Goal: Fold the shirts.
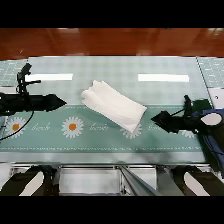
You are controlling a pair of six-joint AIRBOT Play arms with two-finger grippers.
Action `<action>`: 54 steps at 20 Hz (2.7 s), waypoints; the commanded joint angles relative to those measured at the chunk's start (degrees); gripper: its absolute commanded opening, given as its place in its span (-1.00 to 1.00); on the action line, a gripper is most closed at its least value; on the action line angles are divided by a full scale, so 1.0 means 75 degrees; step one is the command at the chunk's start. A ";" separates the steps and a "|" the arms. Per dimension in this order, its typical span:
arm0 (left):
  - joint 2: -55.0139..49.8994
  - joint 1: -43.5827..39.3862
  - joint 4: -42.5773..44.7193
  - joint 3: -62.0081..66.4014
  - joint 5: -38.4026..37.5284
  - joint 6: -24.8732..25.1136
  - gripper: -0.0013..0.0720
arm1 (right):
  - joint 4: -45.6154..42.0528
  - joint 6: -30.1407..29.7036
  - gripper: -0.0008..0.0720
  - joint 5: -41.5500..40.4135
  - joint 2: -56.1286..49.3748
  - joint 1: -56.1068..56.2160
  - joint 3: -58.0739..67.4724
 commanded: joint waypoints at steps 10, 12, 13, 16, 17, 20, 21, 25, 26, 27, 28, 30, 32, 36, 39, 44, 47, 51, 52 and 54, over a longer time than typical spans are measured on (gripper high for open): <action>0.0006 -0.0207 -0.0026 -0.0035 0.0306 -0.0003 -0.91 | 0.3401 -0.2492 0.15 -0.0423 -0.2984 0.0775 0.0548; 0.0006 -0.0207 -0.0026 -0.0035 0.0303 -0.0003 -0.91 | 0.3331 -0.2346 0.15 -0.0440 -0.3287 0.1253 0.1008; 0.0006 -0.0207 -0.0026 -0.0035 0.0303 -0.0003 -0.91 | 0.3328 -0.2256 0.15 -0.0440 -0.3471 0.1498 0.1250; 0.0006 -0.0207 -0.0026 -0.0035 0.0303 -0.0003 -0.91 | 0.2999 -0.1903 -0.36 -0.0280 -0.3800 0.2055 0.1970; 0.0006 -0.0207 -0.0026 -0.0035 0.0303 -0.0003 -0.91 | 0.2763 -0.1880 -0.92 -0.0166 -0.3759 0.2154 0.2226; 0.0006 -0.0204 -0.0026 -0.0035 0.0303 0.0000 -0.91 | 0.1612 -0.1192 -0.92 0.0207 -0.3448 0.2174 0.3238; 0.0006 -0.0204 -0.0026 -0.0035 0.0306 0.0000 -0.91 | 0.0973 -0.0769 -0.92 0.0385 -0.3340 0.2174 0.3748; 0.0006 -0.0198 -0.0026 -0.0035 0.0303 0.0000 -0.91 | -0.1440 0.0656 -0.92 0.1763 -0.3276 0.2174 0.6612; 0.0006 -0.0201 -0.0026 -0.0035 0.0306 0.0000 -0.91 | -0.1851 0.0866 -0.92 0.2011 -0.3276 0.2171 0.7259; 0.0006 -0.0198 -0.0026 -0.0035 0.0303 0.0000 -0.91 | -0.2264 0.1096 -0.92 0.2273 -0.3276 0.2139 0.7903; 0.0006 -0.0198 -0.0026 -0.0035 0.0303 0.0000 -0.91 | -0.2489 0.1297 -0.92 0.2506 -0.3276 0.2057 0.8411; 0.0006 -0.0198 -0.0026 -0.0035 0.0303 0.0000 -0.91 | -0.2658 0.1510 -0.92 0.3010 -0.3276 0.1673 0.9227; 0.0006 -0.0201 -0.0026 -0.0035 0.0300 0.0000 -0.91 | -0.2655 0.1658 -0.92 0.3552 -0.3276 0.1084 0.9798; 0.0006 -0.0198 -0.0026 -0.0035 0.0300 0.0000 -0.91 | -0.2661 0.1845 -0.92 0.4718 -0.3273 -0.0312 1.0917; 0.0006 -0.0198 -0.0023 -0.0035 0.0303 0.0003 -0.91 | -0.2643 0.1985 -0.92 0.5394 -0.3267 -0.1440 1.1695; 0.0006 -0.0198 -0.0020 -0.0035 0.0303 0.0003 -0.91 | -0.2148 0.1929 -0.92 0.6400 -0.3223 -0.3456 1.2193; 0.0006 -0.0198 -0.0023 -0.0035 0.0306 0.0003 -0.91 | -0.2291 0.1693 -0.92 0.7096 -0.3124 -0.4543 1.2190; 0.0003 -0.0181 0.0449 -0.0035 0.0326 0.0085 -0.91 | -0.3672 0.1265 -0.92 0.7326 -0.2640 -0.5799 1.1972; 0.0006 -0.0184 0.0565 -0.0035 0.0367 0.0085 -0.91 | -0.3826 0.1058 -0.92 0.7329 -0.2474 -0.6149 1.1806; 0.0006 -0.0184 0.0612 -0.0035 0.0519 0.0085 -0.91 | -0.3861 0.0868 -0.92 0.7329 -0.2060 -0.6866 1.1089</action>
